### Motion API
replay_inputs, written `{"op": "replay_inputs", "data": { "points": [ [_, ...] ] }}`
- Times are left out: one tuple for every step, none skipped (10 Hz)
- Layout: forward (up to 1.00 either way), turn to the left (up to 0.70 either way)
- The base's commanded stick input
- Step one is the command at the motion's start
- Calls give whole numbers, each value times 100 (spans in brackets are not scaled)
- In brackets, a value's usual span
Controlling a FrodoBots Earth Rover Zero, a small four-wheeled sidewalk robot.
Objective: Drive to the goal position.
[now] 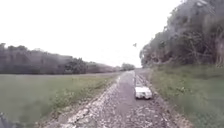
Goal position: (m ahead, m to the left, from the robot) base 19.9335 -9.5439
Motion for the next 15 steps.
{"op": "replay_inputs", "data": {
  "points": [
    [100,27],
    [100,27],
    [100,0],
    [100,0],
    [100,0],
    [100,0],
    [100,6],
    [100,23],
    [100,27],
    [100,23],
    [100,5],
    [100,0],
    [100,0],
    [100,0],
    [100,0]
  ]
}}
